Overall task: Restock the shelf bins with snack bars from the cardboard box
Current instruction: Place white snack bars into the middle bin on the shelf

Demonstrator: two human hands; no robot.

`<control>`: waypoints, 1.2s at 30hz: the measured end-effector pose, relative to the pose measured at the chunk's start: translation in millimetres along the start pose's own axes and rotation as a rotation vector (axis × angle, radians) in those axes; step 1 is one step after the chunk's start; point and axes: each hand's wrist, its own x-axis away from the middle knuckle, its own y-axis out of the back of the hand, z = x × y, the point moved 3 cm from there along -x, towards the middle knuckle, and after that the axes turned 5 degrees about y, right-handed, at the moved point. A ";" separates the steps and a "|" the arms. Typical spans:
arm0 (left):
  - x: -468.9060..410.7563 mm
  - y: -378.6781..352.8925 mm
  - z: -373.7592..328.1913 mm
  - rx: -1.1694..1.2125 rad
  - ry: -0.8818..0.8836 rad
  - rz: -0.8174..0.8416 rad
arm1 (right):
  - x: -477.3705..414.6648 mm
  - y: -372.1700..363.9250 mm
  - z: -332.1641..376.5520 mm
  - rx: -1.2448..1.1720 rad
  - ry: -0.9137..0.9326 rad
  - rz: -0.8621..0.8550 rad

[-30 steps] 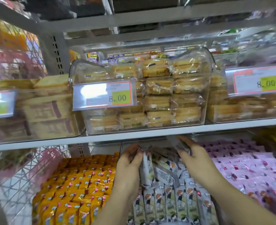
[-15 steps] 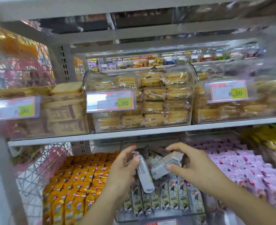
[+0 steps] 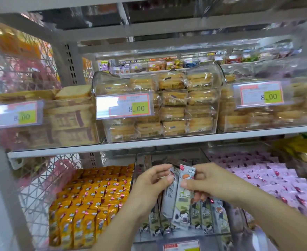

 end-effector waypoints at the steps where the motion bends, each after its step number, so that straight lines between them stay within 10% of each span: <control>1: -0.8 -0.4 0.3 0.009 -0.002 0.006 | -1.4 1.0 -2.1 0.005 0.009 -0.013; 10: -2.7 -26.2 2.3 -0.250 -0.090 -0.033 | -2.6 17.8 -20.9 0.108 0.003 -0.059; 28: -11.0 -58.1 39.3 -0.870 -0.130 0.020 | -13.3 9.7 -57.9 1.068 -0.008 0.030; 36: -15.9 -36.4 49.3 -0.935 -0.159 0.002 | -18.7 11.5 -54.7 0.936 0.056 -0.031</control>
